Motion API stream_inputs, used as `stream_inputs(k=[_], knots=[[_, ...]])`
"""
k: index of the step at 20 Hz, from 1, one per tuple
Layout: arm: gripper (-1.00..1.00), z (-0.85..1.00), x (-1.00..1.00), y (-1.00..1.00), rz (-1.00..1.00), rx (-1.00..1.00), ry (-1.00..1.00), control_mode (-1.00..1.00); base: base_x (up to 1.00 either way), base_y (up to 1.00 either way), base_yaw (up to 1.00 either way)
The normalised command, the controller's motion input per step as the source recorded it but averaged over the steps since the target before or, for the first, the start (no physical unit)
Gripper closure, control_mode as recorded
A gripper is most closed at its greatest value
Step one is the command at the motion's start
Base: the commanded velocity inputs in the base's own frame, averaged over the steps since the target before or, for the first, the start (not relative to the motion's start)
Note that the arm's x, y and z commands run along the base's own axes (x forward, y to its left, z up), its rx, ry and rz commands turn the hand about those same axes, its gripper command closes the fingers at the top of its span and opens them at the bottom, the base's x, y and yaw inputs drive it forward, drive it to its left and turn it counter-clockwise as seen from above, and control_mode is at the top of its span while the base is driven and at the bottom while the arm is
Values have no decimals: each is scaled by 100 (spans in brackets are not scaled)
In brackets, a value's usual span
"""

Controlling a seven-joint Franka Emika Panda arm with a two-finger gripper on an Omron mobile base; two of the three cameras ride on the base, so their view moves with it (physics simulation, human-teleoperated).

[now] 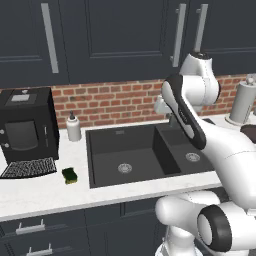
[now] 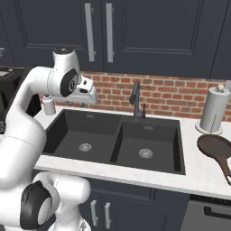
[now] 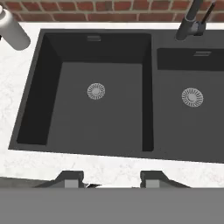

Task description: Pick the pan and sponge and place them into the sink. Then turn on the water.

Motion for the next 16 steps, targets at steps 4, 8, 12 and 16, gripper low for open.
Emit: stream_inputs(k=[4,8,12,16], knots=[[-100,-4,-8,24,1,0,0,-100,0,0,0],[-100,-26,-29,88,4,0,0,-100,0,0,0],[-100,-42,-33,100,7,0,0,-100,0,0,0],[-100,-48,-25,100,9,0,1,-100,0,0,0]])
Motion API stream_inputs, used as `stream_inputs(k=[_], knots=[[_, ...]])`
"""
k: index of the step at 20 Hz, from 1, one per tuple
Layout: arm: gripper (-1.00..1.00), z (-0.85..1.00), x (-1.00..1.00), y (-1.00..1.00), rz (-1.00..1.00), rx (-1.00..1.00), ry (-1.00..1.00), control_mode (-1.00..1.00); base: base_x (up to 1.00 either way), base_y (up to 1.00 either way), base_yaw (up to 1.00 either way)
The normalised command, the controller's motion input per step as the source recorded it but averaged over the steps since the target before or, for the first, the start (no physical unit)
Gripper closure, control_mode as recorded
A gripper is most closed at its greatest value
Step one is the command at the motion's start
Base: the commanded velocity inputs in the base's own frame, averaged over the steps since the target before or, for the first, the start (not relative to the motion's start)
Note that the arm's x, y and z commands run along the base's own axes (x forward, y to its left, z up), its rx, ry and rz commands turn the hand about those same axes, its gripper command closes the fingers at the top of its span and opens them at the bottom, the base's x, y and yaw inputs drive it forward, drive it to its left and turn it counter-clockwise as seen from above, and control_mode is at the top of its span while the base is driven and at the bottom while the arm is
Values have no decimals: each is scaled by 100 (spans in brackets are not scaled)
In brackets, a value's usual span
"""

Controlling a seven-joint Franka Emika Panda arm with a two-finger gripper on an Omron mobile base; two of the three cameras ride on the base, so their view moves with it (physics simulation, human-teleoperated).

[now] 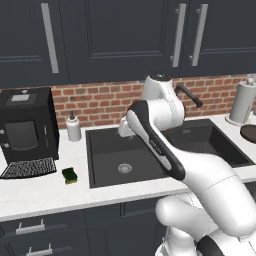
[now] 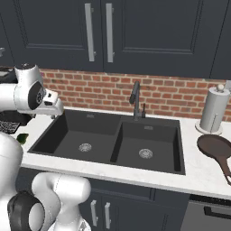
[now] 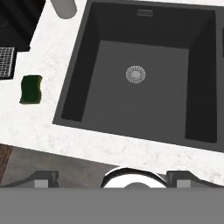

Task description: Pick the pan and sponge and place them into the sink. Then turn on the water.

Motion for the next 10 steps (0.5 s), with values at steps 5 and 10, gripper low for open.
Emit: stream_inputs(k=[5,10], knots=[[-100,-38,3,100,15,0,14,-100,0,0,0],[-100,-25,13,58,9,0,15,-100,0,0,0]])
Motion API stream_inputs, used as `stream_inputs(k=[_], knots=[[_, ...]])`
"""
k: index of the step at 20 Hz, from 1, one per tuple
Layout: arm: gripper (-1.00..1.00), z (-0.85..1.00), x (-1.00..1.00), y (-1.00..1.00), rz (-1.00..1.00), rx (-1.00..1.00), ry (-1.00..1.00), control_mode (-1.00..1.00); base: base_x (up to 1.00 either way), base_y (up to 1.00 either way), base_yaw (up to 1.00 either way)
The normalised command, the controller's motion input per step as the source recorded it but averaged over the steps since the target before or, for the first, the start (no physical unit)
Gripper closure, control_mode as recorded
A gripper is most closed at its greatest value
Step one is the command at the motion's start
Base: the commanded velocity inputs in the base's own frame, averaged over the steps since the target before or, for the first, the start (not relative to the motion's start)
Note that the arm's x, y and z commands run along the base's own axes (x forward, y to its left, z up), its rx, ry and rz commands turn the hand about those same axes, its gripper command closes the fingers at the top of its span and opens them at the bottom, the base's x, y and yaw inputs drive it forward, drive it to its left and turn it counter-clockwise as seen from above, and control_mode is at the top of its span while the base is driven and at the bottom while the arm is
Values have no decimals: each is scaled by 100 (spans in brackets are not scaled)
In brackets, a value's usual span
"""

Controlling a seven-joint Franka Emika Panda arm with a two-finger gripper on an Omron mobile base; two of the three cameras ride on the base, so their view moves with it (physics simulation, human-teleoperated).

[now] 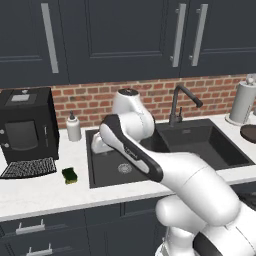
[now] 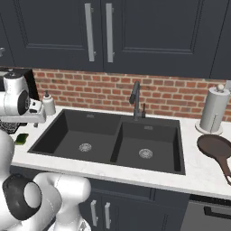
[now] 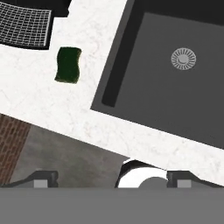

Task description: Pick the pan and sponge and place them into the sink. Then turn on the water.

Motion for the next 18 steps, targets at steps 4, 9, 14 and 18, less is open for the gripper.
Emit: stream_inputs(k=[4,9,14,18], knots=[[-100,-3,2,18,0,-4,18,-100,0,0,0],[-100,-31,17,54,0,-2,7,-100,0,0,0],[-100,-48,12,80,0,-3,2,-100,0,0,0],[-100,-43,27,57,0,0,0,-100,0,0,0]])
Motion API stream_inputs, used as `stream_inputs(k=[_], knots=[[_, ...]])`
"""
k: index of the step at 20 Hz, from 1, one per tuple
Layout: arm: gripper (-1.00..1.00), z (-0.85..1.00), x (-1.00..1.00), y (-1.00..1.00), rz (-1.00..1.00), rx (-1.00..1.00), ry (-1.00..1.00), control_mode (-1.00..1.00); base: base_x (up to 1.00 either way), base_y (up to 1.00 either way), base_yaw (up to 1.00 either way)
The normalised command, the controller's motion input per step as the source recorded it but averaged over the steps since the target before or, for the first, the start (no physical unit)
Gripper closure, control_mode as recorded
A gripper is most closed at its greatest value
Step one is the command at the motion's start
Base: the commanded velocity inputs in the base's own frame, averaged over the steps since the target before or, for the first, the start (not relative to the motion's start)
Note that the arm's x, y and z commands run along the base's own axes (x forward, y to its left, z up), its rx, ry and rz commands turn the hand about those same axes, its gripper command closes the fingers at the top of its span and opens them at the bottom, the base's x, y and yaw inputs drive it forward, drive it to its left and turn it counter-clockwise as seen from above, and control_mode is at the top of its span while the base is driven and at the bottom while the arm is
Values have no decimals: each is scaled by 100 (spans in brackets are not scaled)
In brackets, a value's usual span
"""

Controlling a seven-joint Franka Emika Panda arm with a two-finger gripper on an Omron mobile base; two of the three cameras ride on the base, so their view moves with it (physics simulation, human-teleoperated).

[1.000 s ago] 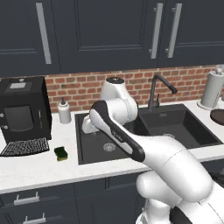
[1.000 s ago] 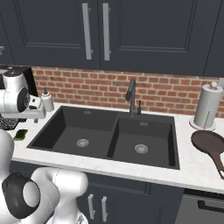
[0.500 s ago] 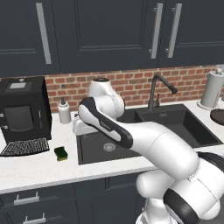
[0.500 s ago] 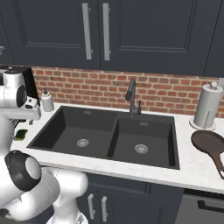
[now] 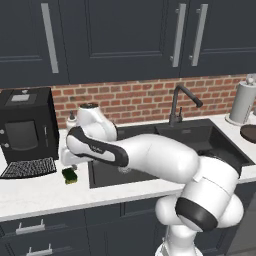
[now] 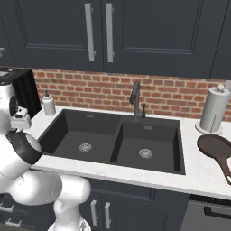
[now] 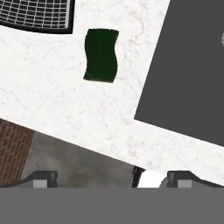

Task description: Pick the pan and sponge and place them into the sink. Then turn on the water.

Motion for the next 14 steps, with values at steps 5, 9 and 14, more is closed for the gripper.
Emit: stream_inputs(k=[5,9,14], knots=[[-100,-34,27,43,0,0,2,-100,0,0,0],[-100,-22,20,19,0,0,3,-100,0,0,0],[-100,-14,10,0,0,0,2,-100,0,0,0]])
